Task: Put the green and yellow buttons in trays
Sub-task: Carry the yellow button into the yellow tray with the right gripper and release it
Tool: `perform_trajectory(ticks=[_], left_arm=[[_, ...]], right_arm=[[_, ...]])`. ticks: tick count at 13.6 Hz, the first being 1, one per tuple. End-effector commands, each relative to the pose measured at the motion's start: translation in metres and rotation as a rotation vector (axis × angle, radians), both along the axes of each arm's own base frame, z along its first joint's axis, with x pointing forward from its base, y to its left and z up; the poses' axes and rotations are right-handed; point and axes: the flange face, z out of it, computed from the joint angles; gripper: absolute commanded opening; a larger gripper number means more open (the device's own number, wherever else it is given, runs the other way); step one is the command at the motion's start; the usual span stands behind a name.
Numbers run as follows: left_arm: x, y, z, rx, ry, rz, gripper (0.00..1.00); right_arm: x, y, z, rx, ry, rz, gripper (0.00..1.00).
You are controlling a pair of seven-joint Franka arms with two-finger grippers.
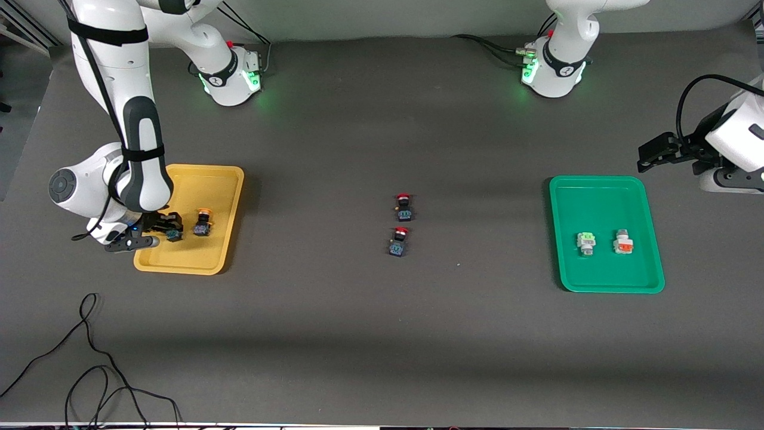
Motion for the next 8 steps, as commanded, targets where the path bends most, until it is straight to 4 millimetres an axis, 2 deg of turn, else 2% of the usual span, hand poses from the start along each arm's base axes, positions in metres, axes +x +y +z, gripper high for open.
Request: perform_trajectory(ticks=[1,4,8], left_arm=[[-0.009,-0.001,0.006,-0.006,0.003,-0.001,1.0],[-0.01,-0.002,0.006,-0.006,0.003,-0.004,1.0],[-0.01,-0.007,0.006,-0.006,0.003,-0.012,1.0]], right_arm=[[0.003,0.002,0.005,0.023,-0.026,0.017,1.0],[0.004,0.007,0.017,0.073,-0.031,0.012,1.0],[0.01,0.001,0.063,0.16,-0.071,-0.052,1.0]])
